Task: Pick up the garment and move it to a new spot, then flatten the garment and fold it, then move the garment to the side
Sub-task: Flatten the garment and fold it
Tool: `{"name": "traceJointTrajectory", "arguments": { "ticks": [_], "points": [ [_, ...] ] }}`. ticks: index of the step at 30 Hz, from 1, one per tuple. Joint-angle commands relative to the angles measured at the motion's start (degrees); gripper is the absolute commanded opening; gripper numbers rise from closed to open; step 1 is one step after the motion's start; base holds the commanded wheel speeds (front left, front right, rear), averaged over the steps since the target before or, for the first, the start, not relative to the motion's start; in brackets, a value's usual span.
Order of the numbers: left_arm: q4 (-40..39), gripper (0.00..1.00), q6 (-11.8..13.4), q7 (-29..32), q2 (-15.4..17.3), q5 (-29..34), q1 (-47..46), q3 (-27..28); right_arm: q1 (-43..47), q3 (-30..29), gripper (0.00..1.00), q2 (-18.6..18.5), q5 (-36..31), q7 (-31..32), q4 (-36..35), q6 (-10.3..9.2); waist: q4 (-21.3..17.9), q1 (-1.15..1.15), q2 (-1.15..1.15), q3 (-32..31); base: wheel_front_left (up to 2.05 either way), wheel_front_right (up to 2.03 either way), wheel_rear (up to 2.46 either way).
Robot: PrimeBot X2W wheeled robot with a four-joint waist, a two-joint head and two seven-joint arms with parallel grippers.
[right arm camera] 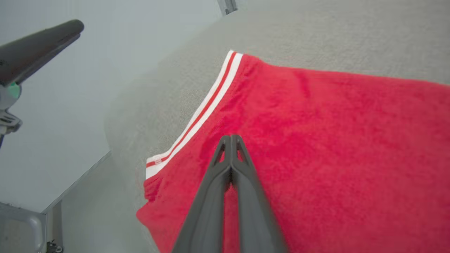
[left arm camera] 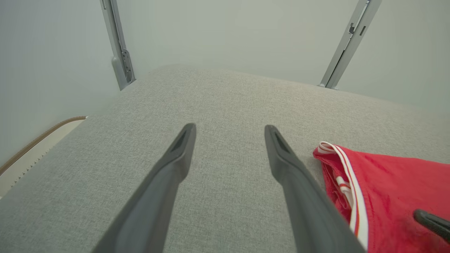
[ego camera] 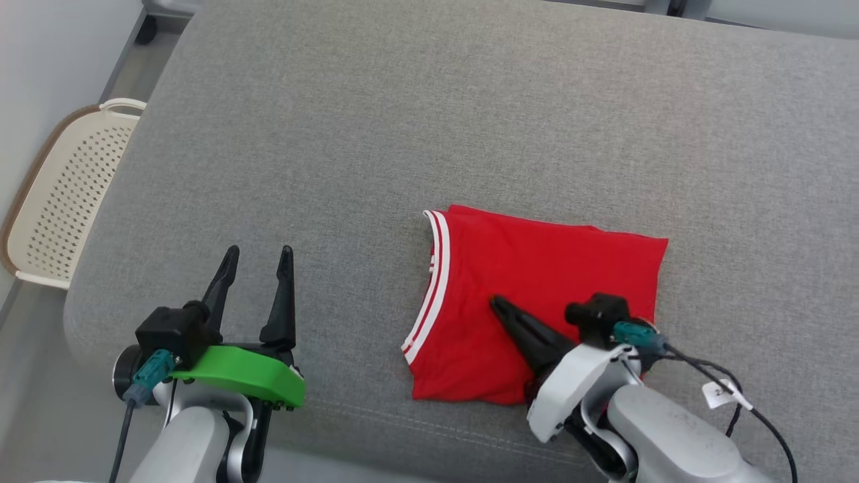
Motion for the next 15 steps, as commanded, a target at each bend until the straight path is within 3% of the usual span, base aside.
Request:
{"name": "traceJointTrajectory", "arguments": {
  "ticks": [1,5,6,7,8,9,15],
  "points": [
    [-0.10,1.00,-0.06,-0.18,0.54,0.52,-0.36,0.27,-0.12,-1.92,0.00,-0.66,-0.42,-0.59,-0.79,-0.01,-1.33,0.00,0.00,-0.48,0.00,0.00,0.00],
    [-0.59,1.00,0.34,-0.29,1.15,0.67,0.19,0.91,2.14,-11.05,0.00,-1.52,-4.23,-0.92,-3.39,-0.01,-3.54,0.00,0.00,-1.49,0.00,0.00,0.00],
    [-0.81,1.00,0.37,-0.31,1.27,0.73,0.33,1.03,2.99,-13.60,0.06,-1.23,-5.14,-0.89,-4.37,-0.01,-4.08,0.00,0.00,-1.71,0.00,0.00,0.00],
    [-1.05,1.00,0.46,-0.31,1.41,0.77,0.48,1.14,3.61,-16.22,0.35,-0.95,-6.60,-0.89,-5.50,0.00,-4.64,0.00,0.00,-1.87,0.00,0.00,0.00],
    [-1.20,1.00,0.62,-0.32,1.57,0.85,0.66,1.19,4.37,-18.66,0.79,-0.71,-7.96,-0.91,-6.58,0.00,-5.18,0.00,0.00,-2.11,0.00,0.00,0.00],
    [-1.27,1.00,0.74,-0.30,1.77,0.91,0.87,1.24,5.49,-20.64,1.00,-0.40,-8.75,-0.91,-7.17,0.00,-5.72,0.00,0.00,-2.40,0.00,0.00,0.00],
    [-2.78,1.00,1.45,0.19,3.20,0.91,2.44,1.60,10.30,-29.83,1.00,1.13,-14.04,-0.93,-11.37,-0.01,-8.92,0.00,0.00,-4.81,0.00,0.00,0.00]
  ]
}}
